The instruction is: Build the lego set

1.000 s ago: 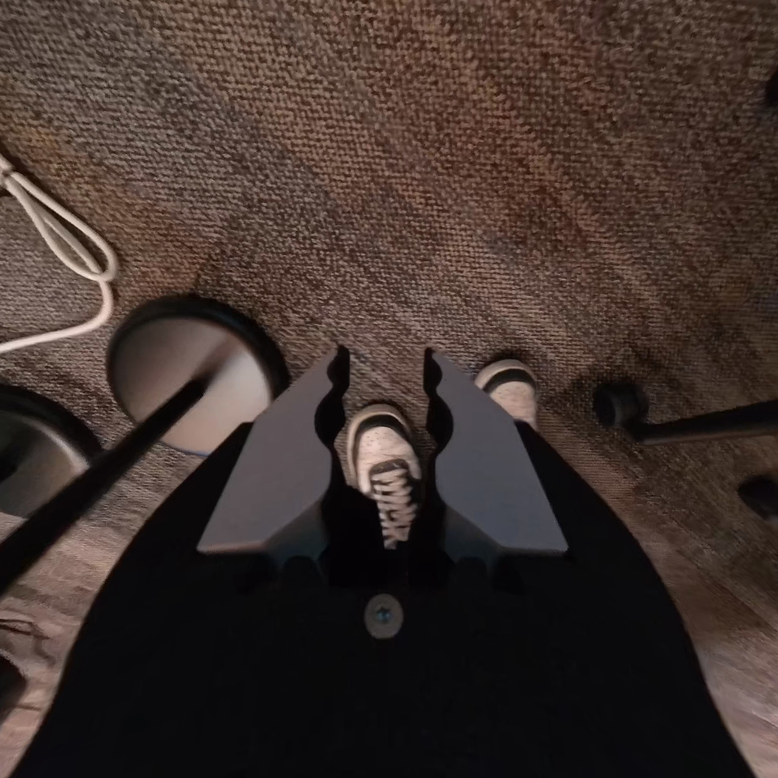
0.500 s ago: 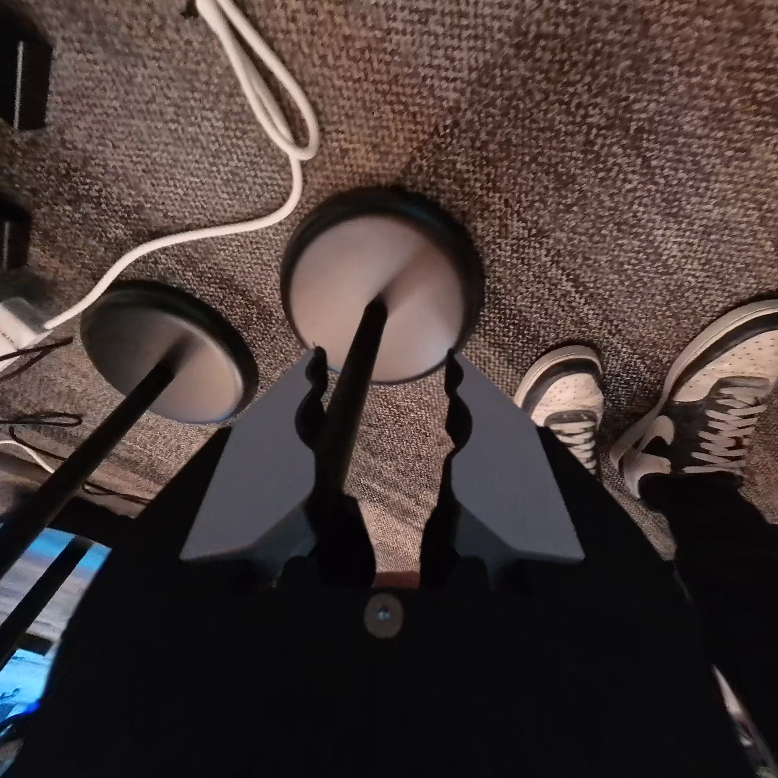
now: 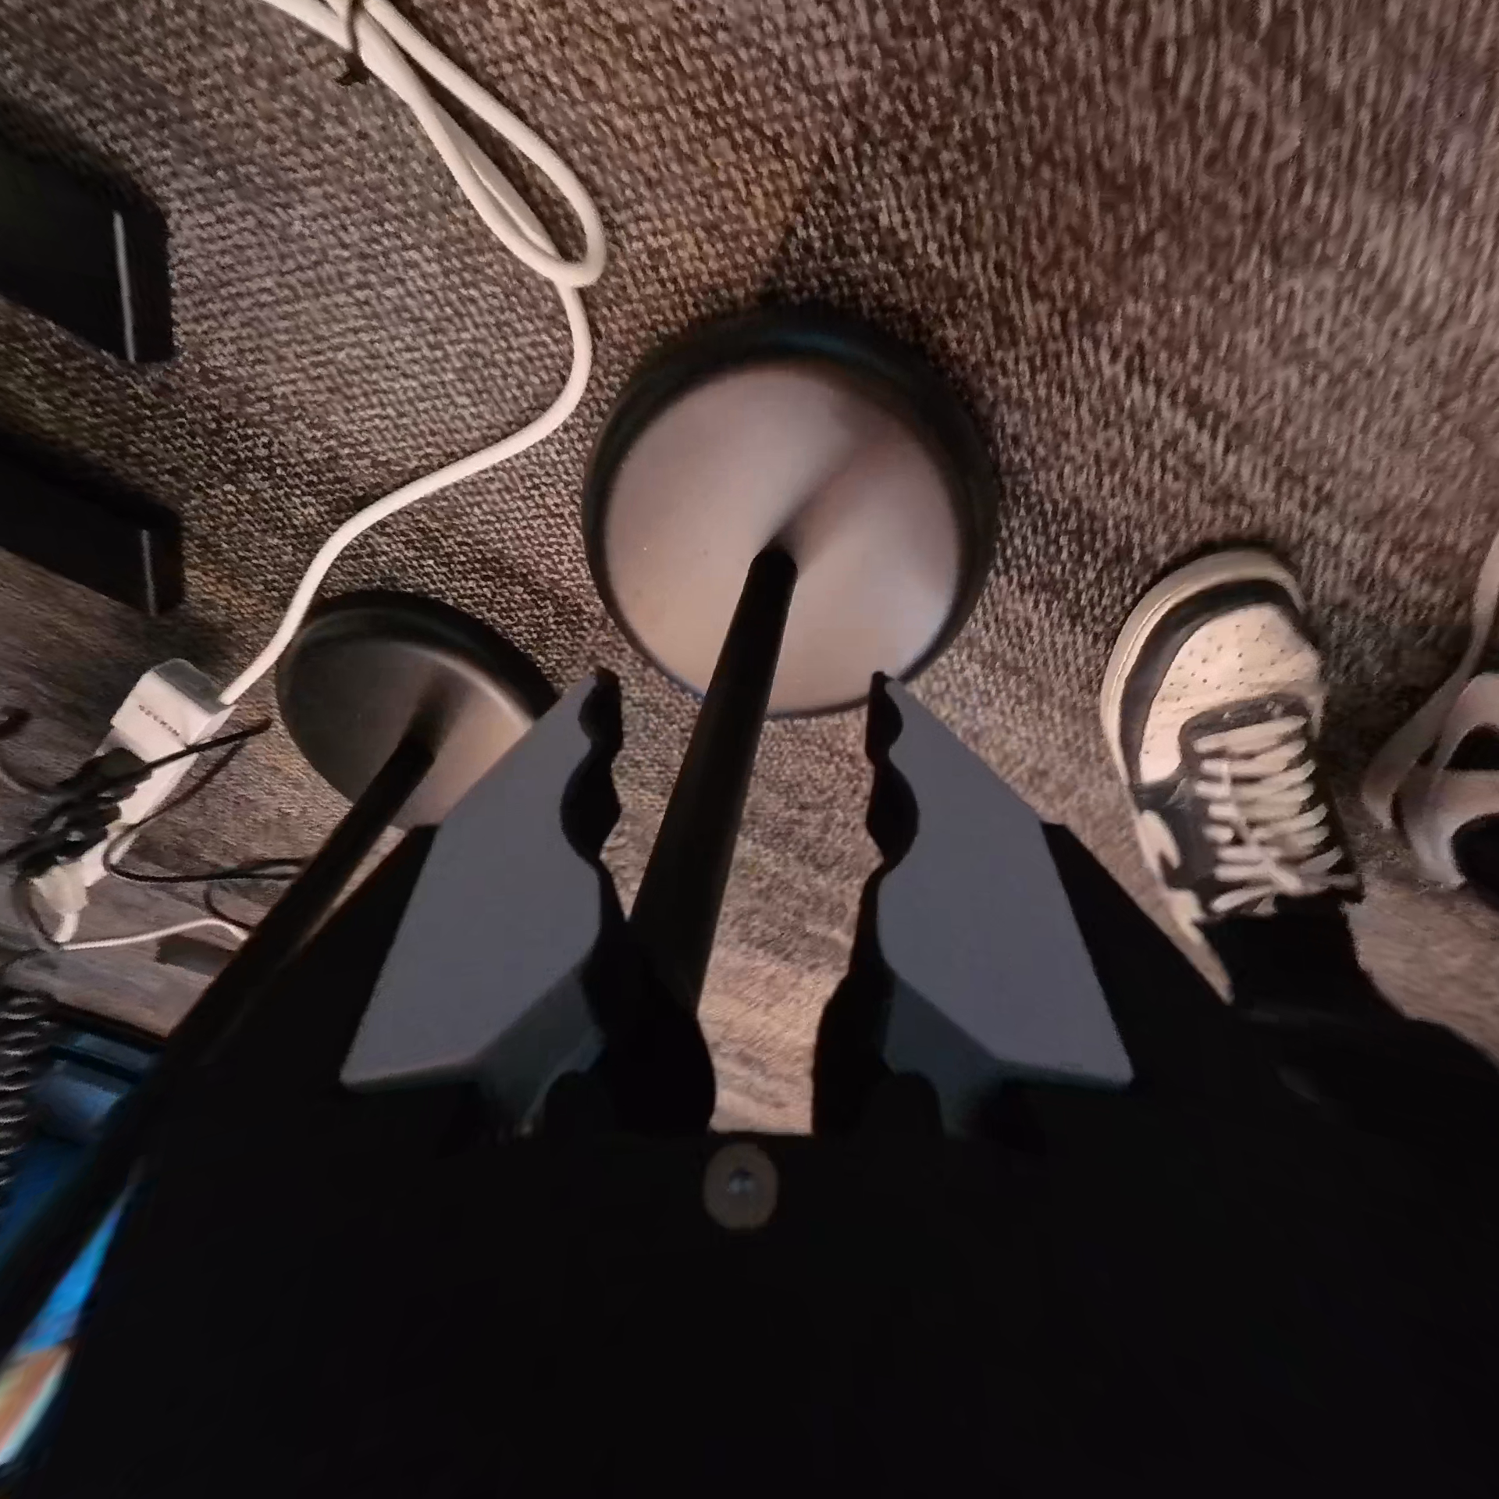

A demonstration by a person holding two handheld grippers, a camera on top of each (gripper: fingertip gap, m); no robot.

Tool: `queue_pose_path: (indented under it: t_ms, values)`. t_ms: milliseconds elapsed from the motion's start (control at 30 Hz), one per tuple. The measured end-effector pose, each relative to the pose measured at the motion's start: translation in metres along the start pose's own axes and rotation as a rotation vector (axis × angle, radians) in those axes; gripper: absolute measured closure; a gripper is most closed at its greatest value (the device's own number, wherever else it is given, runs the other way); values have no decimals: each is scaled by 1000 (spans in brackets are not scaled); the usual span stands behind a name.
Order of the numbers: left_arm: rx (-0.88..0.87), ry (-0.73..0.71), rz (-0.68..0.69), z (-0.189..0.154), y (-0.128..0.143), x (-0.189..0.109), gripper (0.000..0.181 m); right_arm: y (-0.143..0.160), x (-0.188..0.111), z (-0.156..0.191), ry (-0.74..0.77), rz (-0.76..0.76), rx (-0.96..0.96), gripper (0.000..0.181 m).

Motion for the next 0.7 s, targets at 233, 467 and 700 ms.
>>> queue_pose_path:
  t_ms: [233,467,700]
  values:
    - [93,-70,37,-8,31,5,128,1,1,5,-7,13,-35,135]
    - [455,-158,272,-25,63,29,127,0,3,2,-31,40,-90,135]
    - [564,34,259,-121,157,17,124,-15,-2,2,-91,79,-142,136]
Point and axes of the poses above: each gripper's, where its closed fingertips meet, x out along the fingers, y out of its underside, z = x × y across the jaws, the point moved 2 cm from there along -x, back along the fingers, and after that the axes turned 15 degrees about y, right-handed, at the moved point
